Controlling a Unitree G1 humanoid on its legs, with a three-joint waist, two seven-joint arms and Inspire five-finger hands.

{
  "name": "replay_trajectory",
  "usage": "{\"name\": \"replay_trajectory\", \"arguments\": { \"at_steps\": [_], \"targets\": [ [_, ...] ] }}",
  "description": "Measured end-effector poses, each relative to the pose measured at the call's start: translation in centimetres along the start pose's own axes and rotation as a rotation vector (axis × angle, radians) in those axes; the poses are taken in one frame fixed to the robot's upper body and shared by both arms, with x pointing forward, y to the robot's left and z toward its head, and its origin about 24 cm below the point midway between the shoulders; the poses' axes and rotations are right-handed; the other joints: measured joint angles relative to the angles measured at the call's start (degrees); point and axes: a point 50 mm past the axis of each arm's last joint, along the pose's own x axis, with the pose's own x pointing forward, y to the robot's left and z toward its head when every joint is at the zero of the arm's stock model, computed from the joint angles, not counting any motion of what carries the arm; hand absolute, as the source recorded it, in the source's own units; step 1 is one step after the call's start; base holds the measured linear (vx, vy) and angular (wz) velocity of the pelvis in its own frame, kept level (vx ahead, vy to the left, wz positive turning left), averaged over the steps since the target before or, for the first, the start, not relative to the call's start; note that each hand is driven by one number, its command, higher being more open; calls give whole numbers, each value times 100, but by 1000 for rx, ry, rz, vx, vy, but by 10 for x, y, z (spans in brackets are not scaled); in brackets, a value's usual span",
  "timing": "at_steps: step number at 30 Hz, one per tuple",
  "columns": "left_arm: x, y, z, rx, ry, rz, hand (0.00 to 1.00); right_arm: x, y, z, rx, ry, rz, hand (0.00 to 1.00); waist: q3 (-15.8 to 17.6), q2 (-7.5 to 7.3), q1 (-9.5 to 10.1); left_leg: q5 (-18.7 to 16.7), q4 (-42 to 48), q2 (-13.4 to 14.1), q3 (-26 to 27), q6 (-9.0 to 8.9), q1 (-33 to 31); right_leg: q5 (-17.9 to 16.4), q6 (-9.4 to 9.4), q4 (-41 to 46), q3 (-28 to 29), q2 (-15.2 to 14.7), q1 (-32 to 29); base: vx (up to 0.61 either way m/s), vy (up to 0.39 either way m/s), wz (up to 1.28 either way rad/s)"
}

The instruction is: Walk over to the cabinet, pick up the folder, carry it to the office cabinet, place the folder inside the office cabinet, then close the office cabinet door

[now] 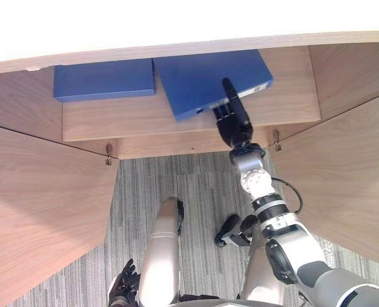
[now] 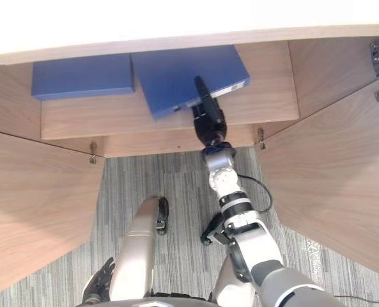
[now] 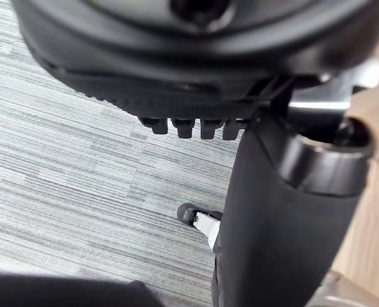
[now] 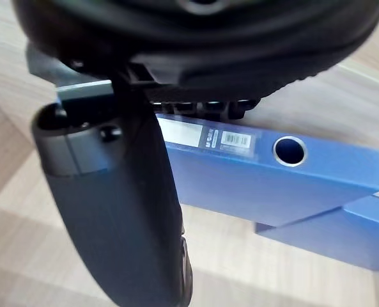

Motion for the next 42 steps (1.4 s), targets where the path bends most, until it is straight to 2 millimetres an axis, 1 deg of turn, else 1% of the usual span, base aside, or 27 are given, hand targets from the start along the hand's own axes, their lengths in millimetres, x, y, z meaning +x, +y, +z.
{"name": "replay_trajectory", "arguments": {
  "at_steps": [1, 3, 5, 8, 12, 16, 17, 18, 20, 21, 22, 24, 25, 26, 27, 29, 30, 31, 32, 34, 35, 36, 38, 42],
  "targets": [
    [2, 0, 1, 4, 0, 11, 100, -1, 7, -10, 2, 28, 34, 100, -10, -1, 43, 13, -38, 0, -3, -2, 4, 10, -15, -42, -20, 8, 12, 31, -1, 3],
    [5, -1, 3, -7, -1, 25, 100, -3, 16, -20, 22, 55, 73, 100, -15, 1, 91, 31, -91, -15, -9, -1, 11, 21, -22, -94, -47, 8, 34, 43, 1, 7],
    [5, -2, 2, -30, -1, 43, 100, -5, 23, -32, 58, 88, 103, 100, -16, 0, 123, 40, -171, -44, -46, 8, 104, 25, -21, -195, -124, 3, 182, 62, 6, 13],
    [7, -2, 2, -42, 0, 52, 100, -6, 25, -37, 67, 98, 109, 100, -26, 3, 199, 51, -304, -84, -41, 23, 244, 52, 12, -333, -165, 1, 337, 75, 22, 7],
    [11, -2, 7, -55, -12, 64, 100, -6, 30, -41, 79, 105, 124, 100, -40, 2, 222, 54, -330, -87, -60, 28, 257, 57, 10, -390, -234, 1, 400, 35, 16, 4],
    [13, -3, 13, -57, -30, 65, 100, -4, 40, -43, 102, 108, 153, 100, -42, 3, 257, 104, -416, -99, -52, 41, 299, 87, 1, -439, -247, 1, 423, 0, 0, 0],
    [13, -4, 14, -49, -35, 64, 100, -2, 45, -42, 101, 102, 170, 100, -43, 3, 269, 120, -444, -102, -55, 29, 333, 87, 0, -448, -256, 1, 454, 0, 0, 0],
    [14, -4, 15, -47, -36, 64, 100, -2, 47, -41, 100, 101, 174, 100, -44, 3, 269, 124, -450, -104, -57, 27, 340, 88, 0, -451, -260, 1, 461, -6, -16, 4],
    [14, -1, 17, -52, -43, 75, 100, 2, 61, -37, 85, 91, 215, 100, -95, -3, 262, 148, -484, -106, -75, 3, 355, 90, -6, -466, -283, 5, 479, -6, -10, 2],
    [14, 0, 17, -55, -45, 79, 100, 3, 64, -36, 79, 90, 226, 100, -101, -4, 258, 152, -486, -105, -77, -3, 356, 92, -9, -467, -283, 7, 479, 0, 0, 0],
    [14, 1, 18, -60, -48, 85, 100, 4, 68, -33, 46, 88, 247, 100, -106, -3, 255, 156, -490, -104, -78, -9, 355, 95, -16, -469, -284, 10, 477, 0, 0, 0],
    [14, 4, 18, -68, -50, 95, 100, 6, 74, -25, -111, 78, 295, 100, -107, -5, 253, 159, -492, -97, -77, -12, 351, 108, -27, -483, -284, 21, 474, -1, 5, -2],
    [14, 6, 17, -77, -45, 105, 100, 6, 76, -22, -256, 72, 322, 100, -110, -9, 237, 159, -493, -80, -77, -11, 346, 130, -23, -511, -283, 47, 473, 8, 22, -8],
    [14, 8, 15, -83, -36, 114, 100, 7, 76, -20, -436, 69, 342, 100, -111, -12, 218, 159, -495, -51, -75, -12, 339, 161, -29, -557, -281, 87, 471, 12, 26, -9],
    [14, 8, 14, -85, -32, 118, 100, 7, 76, -20, -512, 69, 347, 100, -114, -18, 207, 159, -498, -39, -72, -12, 335, 172, -31, -576, -280, 101, 466, 15, 26, -10],
    [14, 9, 11, -87, -18, 122, 100, 11, 65, -18, -766, 73, 323, 100, -119, -27, 200, 160, -507, -5, -56, -12, 328, 212, -30, -628, -269, 146, 457, 20, 26, -9],
    [14, 8, 11, -87, -18, 122, 100, 12, 62, -19, -839, 80, 309, 100, -120, -28, 199, 160, -508, 8, -54, -12, 325, 220, -32, -642, -269, 160, 456, 25, 31, -8],
    [14, 8, 11, -85, -20, 120, 100, 15, 53, -21, -984, 109, 282, 100, -125, -39, 199, 160, -510, 25, -51, -13, 315, 236, -35, -664, -268, 178, 446, 14, 17, -5],
    [14, 8, 11, -84, -24, 120, 100, 17, 48, -21, -1059, 122, 265, 100, -132, -50, 199, 160, -511, 26, -48, -13, 308, 237, -35, -664, -267, 178, 437, 22, 21, -4],
    [14, 7, 12, -84, -34, 119, 100, 18, 27, -24, -1305, 193, 219, 100, -160, -101, 198, 161, -507, 29, -46, -13, 263, 241, -39, -662, -265, 180, 396, 0, 0, 0],
    [14, 6, 12, -84, -34, 118, 100, 18, 23, -24, -1359, 203, 214, 100, -160, -102, 192, 161, -504, 29, -46, -12, 259, 243, -39, -662, -266, 180, 394, 0, 0, 0],
    [14, 6, 12, -83, -33, 117, 100, 19, 26, -22, -1439, 192, 243, 100, -160, -103, 168, 163, -499, 29, -43, -9, 257, 250, -40, -662, -265, 178, 393, 0, 0, 0],
    [14, 5, 13, -84, -40, 115, 100, 21, 27, -19, -1546, 203, 266, 100, -168, -117, 170, 165, -499, 29, -43, -5, 260, 256, -42, -662, -265, 177, 394, 0, 0, 0],
    [14, 4, 11, -86, -38, 112, 100, 21, 22, -13, -1647, 215, 283, 100, -174, -128, 173, 168, -494, 29, -38, 0, 259, 272, -42, -662, -261, 174, 394, 0, 0, 0]
  ]
}}
